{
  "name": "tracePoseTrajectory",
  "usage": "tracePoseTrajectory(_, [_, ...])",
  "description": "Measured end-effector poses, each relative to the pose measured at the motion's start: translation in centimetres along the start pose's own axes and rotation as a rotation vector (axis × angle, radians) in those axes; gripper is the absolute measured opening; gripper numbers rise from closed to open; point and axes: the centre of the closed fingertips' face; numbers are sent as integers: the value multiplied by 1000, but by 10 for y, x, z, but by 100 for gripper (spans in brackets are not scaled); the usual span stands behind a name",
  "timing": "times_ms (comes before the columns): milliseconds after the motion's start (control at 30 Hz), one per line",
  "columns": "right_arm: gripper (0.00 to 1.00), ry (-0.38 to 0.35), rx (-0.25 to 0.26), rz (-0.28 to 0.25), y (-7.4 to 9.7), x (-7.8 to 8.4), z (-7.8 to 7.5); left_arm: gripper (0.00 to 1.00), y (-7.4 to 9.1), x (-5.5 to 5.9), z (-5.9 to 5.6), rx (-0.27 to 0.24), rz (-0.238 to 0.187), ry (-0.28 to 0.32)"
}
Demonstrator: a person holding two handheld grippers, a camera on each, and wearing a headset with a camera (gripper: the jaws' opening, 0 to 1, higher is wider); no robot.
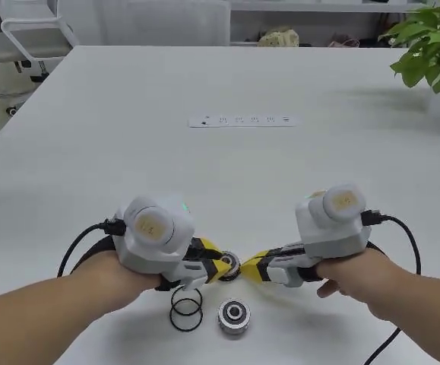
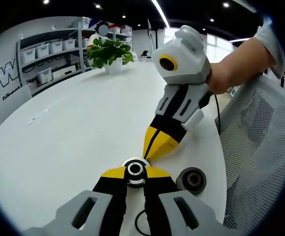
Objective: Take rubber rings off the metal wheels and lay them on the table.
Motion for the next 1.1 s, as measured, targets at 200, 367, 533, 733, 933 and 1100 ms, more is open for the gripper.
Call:
tracePoseTrajectory(200, [0, -26, 20, -28, 1, -4, -5, 8, 0, 0, 0, -5, 2, 4])
tracePoseTrajectory(367, [0, -53, 17, -49, 1, -8, -5, 8, 0, 0, 0, -9, 3, 8])
tracePoseTrajectory(533, [0, -59, 10, -65, 2, -10, -4, 8, 0, 0, 0, -11, 1, 8])
tracePoseTrajectory(733, [0, -72, -7, -83, 2, -13, -1, 8, 0, 0, 1, -13, 1, 9])
tracePoseTrajectory(933, [0, -72, -2, -80, 2, -12, -2, 8, 0, 0, 1, -17, -4, 12])
tracePoseTrajectory(1100, [0, -70, -6, -82, 2, -13, -1, 8, 0, 0, 1, -18, -2, 12])
Point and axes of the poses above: the centre of the closed fingertips' face, and the gripper's own axes: y roughly backward along the fingers, z roughly to its left, x roughly out of its underside
